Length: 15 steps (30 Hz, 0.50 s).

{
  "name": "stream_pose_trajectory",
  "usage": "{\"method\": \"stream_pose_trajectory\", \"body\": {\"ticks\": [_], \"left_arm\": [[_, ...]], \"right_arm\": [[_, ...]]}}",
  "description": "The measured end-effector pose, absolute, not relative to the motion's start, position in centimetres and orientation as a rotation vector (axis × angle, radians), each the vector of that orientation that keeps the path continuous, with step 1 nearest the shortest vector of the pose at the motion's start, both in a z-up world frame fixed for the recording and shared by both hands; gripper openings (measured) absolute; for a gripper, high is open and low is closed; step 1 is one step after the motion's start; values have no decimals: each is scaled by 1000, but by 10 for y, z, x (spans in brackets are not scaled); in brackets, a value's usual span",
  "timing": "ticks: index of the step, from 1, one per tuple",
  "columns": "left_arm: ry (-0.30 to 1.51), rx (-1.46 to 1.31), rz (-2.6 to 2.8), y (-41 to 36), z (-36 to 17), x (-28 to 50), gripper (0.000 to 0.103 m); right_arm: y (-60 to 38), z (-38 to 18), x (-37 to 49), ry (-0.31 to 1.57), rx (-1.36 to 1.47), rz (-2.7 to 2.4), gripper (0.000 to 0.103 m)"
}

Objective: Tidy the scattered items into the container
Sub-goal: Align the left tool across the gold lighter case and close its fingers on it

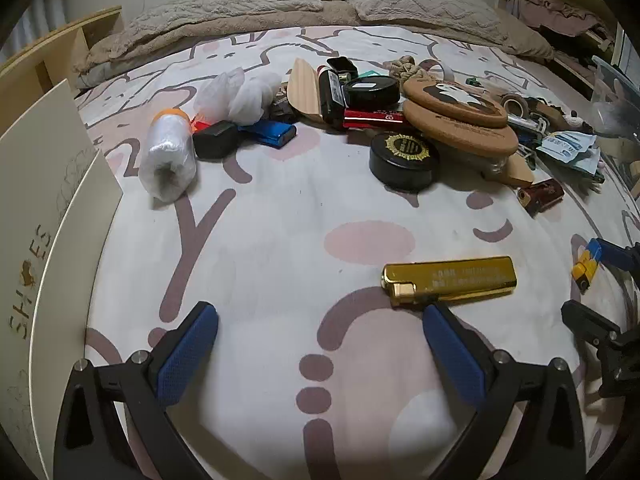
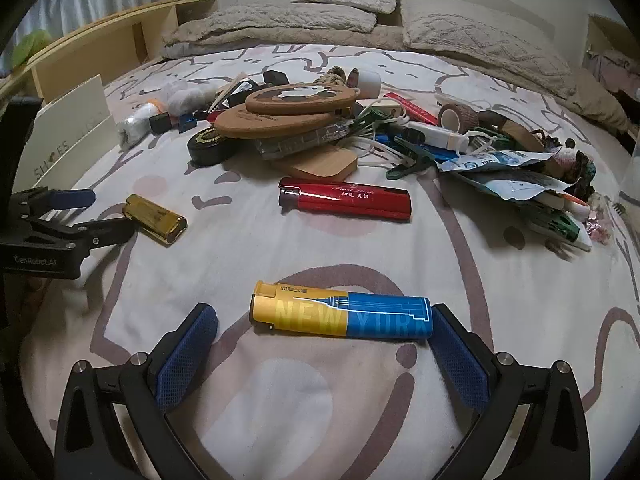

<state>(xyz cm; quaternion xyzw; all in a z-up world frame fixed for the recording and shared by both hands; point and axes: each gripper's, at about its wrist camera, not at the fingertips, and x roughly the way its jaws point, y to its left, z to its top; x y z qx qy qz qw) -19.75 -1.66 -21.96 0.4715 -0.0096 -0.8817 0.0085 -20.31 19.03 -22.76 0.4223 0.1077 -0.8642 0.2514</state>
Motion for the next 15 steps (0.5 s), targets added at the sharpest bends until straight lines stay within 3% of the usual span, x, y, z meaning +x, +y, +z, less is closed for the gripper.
{"method": "stream_pose_trajectory", "body": {"ticks": [15], "left_arm": [[-1,1518,-2848,28,-217,-188,103]], "right_arm": [[191,-231,-207,250,1162,-2333,103]]}}
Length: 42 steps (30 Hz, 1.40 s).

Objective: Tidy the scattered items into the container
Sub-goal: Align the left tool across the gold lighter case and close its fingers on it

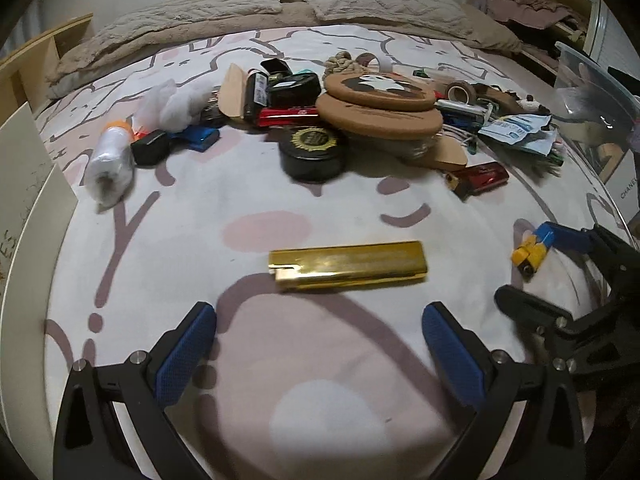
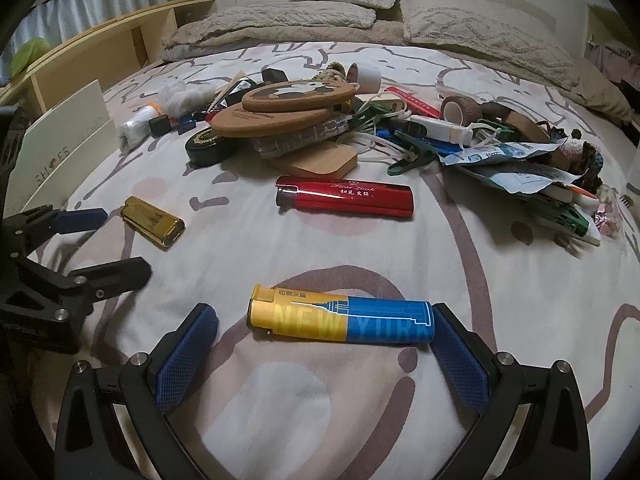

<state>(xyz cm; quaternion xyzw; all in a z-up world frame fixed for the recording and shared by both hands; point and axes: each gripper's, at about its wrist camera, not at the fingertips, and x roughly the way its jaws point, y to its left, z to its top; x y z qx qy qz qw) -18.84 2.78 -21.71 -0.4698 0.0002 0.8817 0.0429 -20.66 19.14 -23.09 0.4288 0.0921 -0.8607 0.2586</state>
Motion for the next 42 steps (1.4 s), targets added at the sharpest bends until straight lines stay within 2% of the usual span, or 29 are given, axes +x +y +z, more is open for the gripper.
{"method": "stream_pose_trajectory", "body": {"ticks": [6,14,18,21,23,25,42], "left_arm": [[-107,-1446,2747,28,-219,-196,103],[-62,-1447,2764,38,-221,-204,103],[-86,-1456,2766,37,-221,-208,103],[-114,-1465,2766,36,-221,-209,103],[-131,-1470,2768,35,-221,-210,103],[-136,-1473,2779,36,-221,-210,103],[-237,-1402,2746,43,-217,-200,102]], "right_arm": [[191,-232,-208,249,1166,-2333,103],[188,-233,-207,282,1164,-2355,103],[193,-230,-209,202,1156,-2375,103],[197,-228,-207,167,1143,-2407,96],[201,-227,-207,144,1136,-2432,87],[203,-227,-207,122,1133,-2450,82],[200,-227,-205,135,1125,-2444,86]]}}
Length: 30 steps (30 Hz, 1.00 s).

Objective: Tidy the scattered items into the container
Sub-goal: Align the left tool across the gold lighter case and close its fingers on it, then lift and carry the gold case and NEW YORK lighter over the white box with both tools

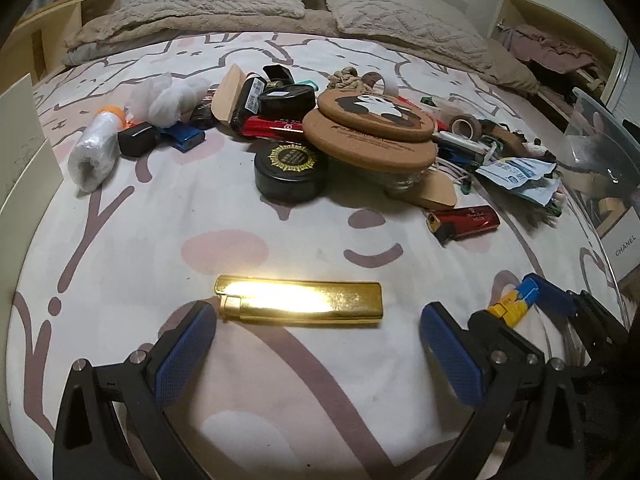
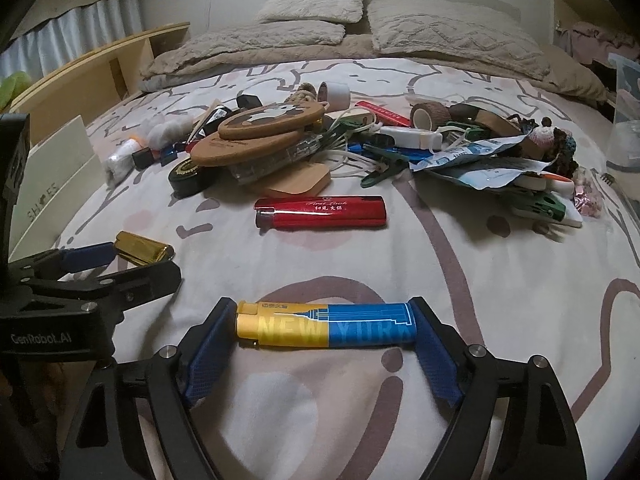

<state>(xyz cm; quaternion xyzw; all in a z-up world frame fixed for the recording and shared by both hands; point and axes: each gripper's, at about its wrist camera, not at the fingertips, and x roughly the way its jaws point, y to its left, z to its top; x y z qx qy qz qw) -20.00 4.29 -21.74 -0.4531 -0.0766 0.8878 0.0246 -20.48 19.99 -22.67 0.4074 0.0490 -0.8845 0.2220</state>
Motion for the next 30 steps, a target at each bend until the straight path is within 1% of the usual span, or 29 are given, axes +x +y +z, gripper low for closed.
{"method": "stream_pose_trajectory", "body": {"ticks": [1,2,4,6,7,8,10,18,26,30], "left_arm": [[-253,-1398,2748,43,-217,-200,100],[-265,-1395,2753,42,-217,-199,96],[-263,-1392,2766,43,-216,-199,91],[-247,-1391,2773,44,-217,-199,88],[-239,-1389,2778,45,-217,-199,85],[-232,-1386,2784,45,-217,-199,77],[-225,-1377,2789,46,-216,-199,77],[-181,-1349,2775,52,-213,-197,77],[-186,-1334,2765,52,-209,-193,77],[-196,-1330,2761,50,-208,-192,77]], "right_arm": [[200,-227,-205,133,1126,-2443,86],[200,-227,-205,131,1126,-2443,86],[200,-227,-205,133,1126,-2443,86],[200,-227,-205,136,1126,-2445,86],[200,-227,-205,141,1124,-2448,85],[199,-227,-205,146,1123,-2451,84],[199,-226,-205,153,1118,-2457,82],[199,-226,-204,157,1114,-2462,82],[198,-223,-205,188,1111,-2471,82],[201,-220,-207,164,1117,-2482,82]]}}
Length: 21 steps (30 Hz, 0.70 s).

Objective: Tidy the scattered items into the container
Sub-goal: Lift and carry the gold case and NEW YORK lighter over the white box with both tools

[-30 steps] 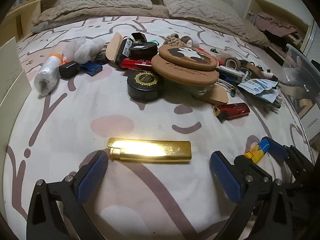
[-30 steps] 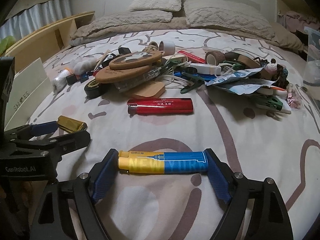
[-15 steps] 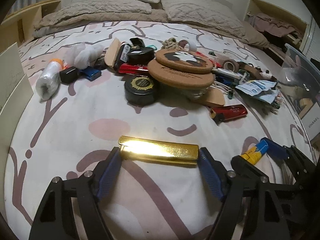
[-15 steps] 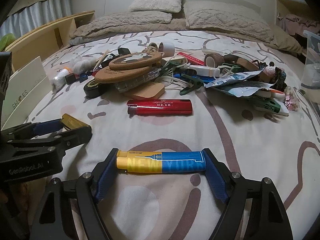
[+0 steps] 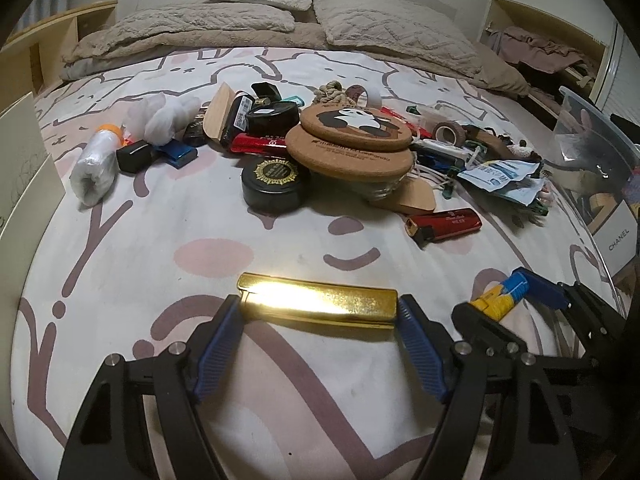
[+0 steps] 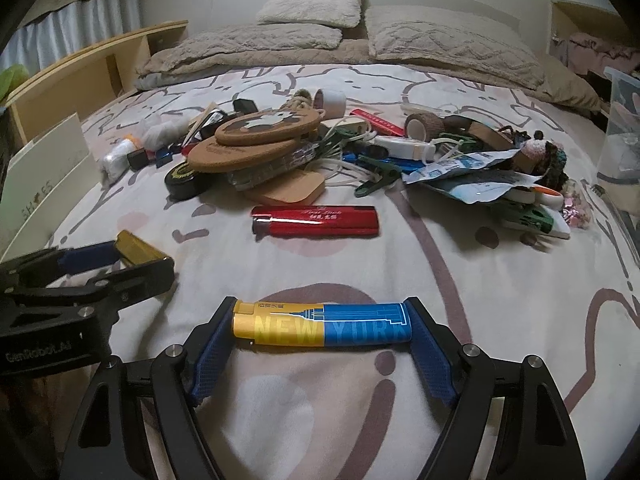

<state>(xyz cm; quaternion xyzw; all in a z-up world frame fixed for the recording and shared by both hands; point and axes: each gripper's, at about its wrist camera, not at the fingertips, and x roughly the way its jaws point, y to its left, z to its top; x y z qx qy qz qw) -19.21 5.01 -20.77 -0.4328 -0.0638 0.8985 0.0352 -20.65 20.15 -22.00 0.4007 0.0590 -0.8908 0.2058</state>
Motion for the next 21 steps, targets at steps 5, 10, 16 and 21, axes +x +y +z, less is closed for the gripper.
{"method": "stream_pose_trajectory", "body": {"ticks": [5,10,16,21], "left_arm": [[-221,-1321,2759,46,-202,-188,77],[-227,-1301,2768,44,-195,-178,77],[-232,-1288,2812,38,-192,-165,77],[-248,-1281,2835,35,-191,-154,77]], "right_arm": [[205,-212,-205,144,1101,-2502,82],[209,-209,-201,123,1116,-2510,82],[211,-201,-189,127,1085,-2525,82],[209,-199,-182,147,1079,-2519,82]]}}
